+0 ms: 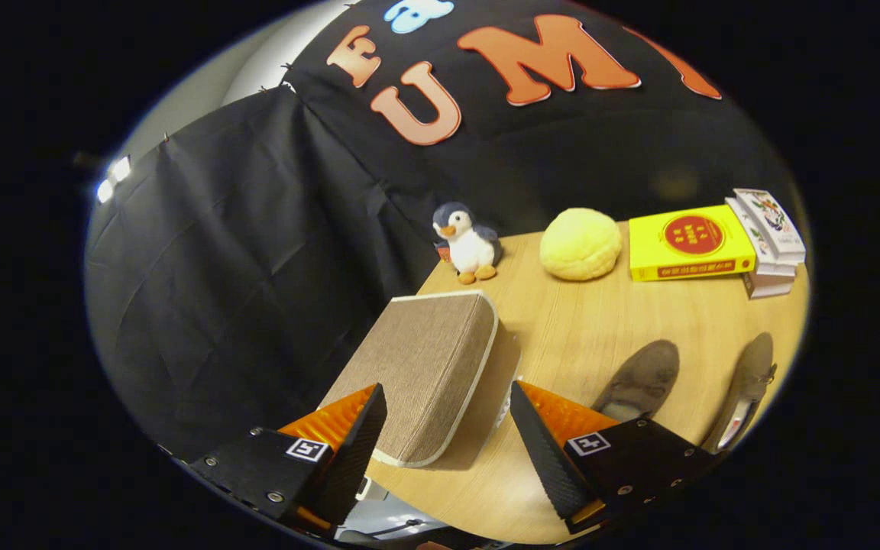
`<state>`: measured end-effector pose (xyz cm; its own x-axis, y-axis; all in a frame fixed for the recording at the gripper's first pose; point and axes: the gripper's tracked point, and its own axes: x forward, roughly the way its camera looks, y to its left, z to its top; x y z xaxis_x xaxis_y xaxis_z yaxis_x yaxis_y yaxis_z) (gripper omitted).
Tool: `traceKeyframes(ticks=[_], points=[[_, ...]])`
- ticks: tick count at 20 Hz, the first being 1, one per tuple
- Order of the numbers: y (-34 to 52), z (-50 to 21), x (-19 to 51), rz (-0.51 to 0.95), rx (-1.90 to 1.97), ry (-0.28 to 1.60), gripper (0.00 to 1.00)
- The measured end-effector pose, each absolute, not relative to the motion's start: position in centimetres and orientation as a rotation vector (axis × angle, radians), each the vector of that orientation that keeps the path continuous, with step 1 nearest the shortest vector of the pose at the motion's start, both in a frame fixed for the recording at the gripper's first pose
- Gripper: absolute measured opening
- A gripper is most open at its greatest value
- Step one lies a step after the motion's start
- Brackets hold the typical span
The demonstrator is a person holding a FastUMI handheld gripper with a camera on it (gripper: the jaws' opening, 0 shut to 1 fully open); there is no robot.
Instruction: Open the storage box then place both shoes into the box .Put the left shoe in first, then the right shoe, with the right side of both shoes facing outward in a uniform manner.
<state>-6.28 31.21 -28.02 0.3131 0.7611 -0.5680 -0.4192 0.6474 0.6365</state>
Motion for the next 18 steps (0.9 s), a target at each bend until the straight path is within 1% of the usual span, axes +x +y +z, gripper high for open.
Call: traceKeyframes(ticks=[4,8,12,14,18], points=[[32.9,-31.0,-7.9,0.898,0.450,1.086,0.97],[34.5,-33.0,-9.4,1.023,0.512,1.175,0.97],[36.1,-32.6,-10.5,1.178,0.672,1.175,0.97],[36.6,-33.3,-11.0,1.206,0.749,1.214,0.97],[37.5,-35.0,-11.3,1.219,0.894,1.257,0.96]])
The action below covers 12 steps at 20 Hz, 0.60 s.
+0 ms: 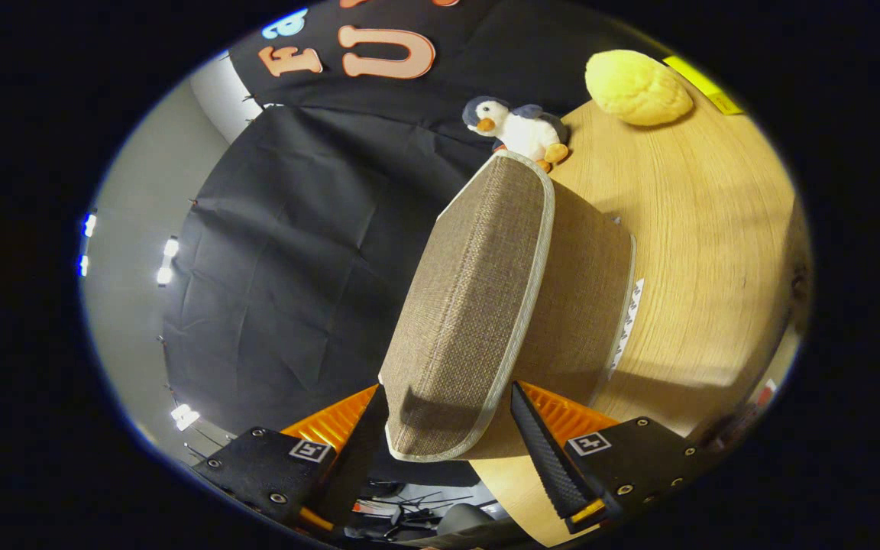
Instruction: Open the storage box then place both shoes into the box .Put the left shoe in first, then the right shoe, with the right side of both shoes facing outward in a uniform manner.
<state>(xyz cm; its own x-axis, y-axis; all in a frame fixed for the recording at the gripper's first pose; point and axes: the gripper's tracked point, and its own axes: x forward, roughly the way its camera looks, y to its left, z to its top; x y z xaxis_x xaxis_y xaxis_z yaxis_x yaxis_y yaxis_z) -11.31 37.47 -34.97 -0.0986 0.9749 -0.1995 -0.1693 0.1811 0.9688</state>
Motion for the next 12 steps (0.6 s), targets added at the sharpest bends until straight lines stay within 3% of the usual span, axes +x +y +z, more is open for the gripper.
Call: traceKeyframes(ticks=[7,12], points=[[38.5,-32.8,-9.9,1.239,1.207,1.224,0.92],[37.4,-31.4,-9.6,1.240,1.297,1.201,0.71]])
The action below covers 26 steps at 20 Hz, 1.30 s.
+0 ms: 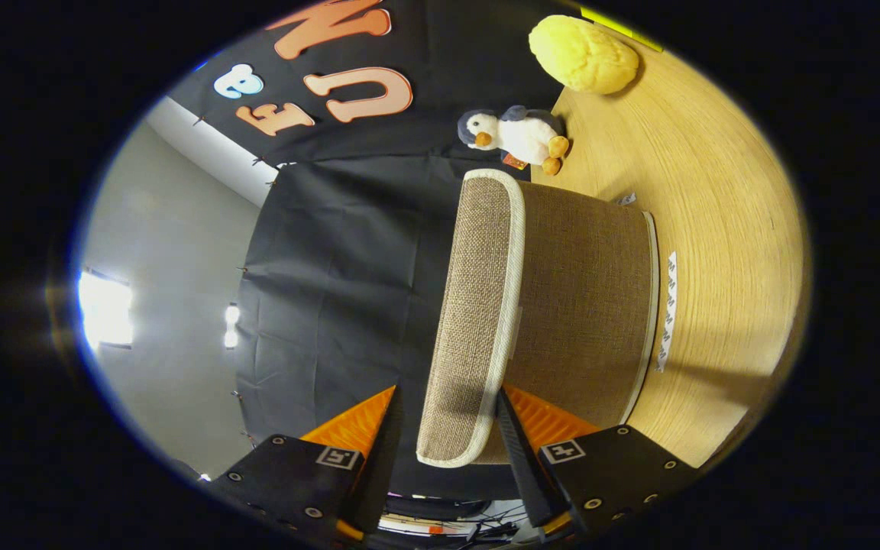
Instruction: Open the storage box then place both shoes into the box .Put the left shoe in first, then the right shoe, with the right side of both shoes facing outward in a uniform manner.
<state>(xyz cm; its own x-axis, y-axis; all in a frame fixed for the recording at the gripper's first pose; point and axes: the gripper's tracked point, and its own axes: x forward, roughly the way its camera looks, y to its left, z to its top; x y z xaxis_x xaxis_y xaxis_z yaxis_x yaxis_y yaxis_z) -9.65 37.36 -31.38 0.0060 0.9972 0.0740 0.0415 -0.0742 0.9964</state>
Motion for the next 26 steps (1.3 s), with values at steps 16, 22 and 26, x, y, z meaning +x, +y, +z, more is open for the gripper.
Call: traceKeyframes(ticks=[16,22,26], points=[[40.5,-27.9,-9.2,1.054,1.054,1.189,0.28],[40.7,-30.8,-9.5,0.911,0.953,1.269,0.28],[40.8,-31.7,-8.5,0.770,0.980,1.300,0.06]])
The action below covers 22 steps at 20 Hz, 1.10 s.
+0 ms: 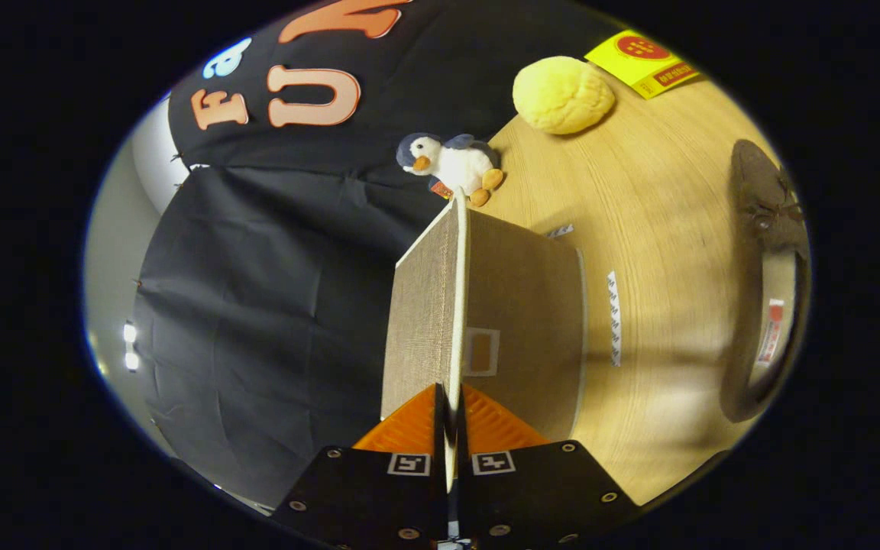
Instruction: Open the storage box then place both shoes into the box .Put the left shoe in first, then the right shoe, with the right side of both shoes facing outward in a uniform manner.
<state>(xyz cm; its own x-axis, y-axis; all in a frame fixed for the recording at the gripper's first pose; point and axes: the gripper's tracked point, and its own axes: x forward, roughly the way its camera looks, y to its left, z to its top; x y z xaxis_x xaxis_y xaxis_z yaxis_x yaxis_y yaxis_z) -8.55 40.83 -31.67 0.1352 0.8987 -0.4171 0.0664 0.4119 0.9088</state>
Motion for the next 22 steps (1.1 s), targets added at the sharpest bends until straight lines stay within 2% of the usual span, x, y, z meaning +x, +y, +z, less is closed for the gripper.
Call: traceKeyframes(ticks=[2,5,10,22], points=[[40.8,-30.4,-8.2,0.769,0.971,1.268,0.01],[41.2,-27.6,-7.2,0.772,0.999,1.217,0.01],[43.9,-20.9,-6.4,0.875,1.017,1.130,0.02],[56.9,-12.9,-6.7,1.015,1.005,1.091,0.04]])
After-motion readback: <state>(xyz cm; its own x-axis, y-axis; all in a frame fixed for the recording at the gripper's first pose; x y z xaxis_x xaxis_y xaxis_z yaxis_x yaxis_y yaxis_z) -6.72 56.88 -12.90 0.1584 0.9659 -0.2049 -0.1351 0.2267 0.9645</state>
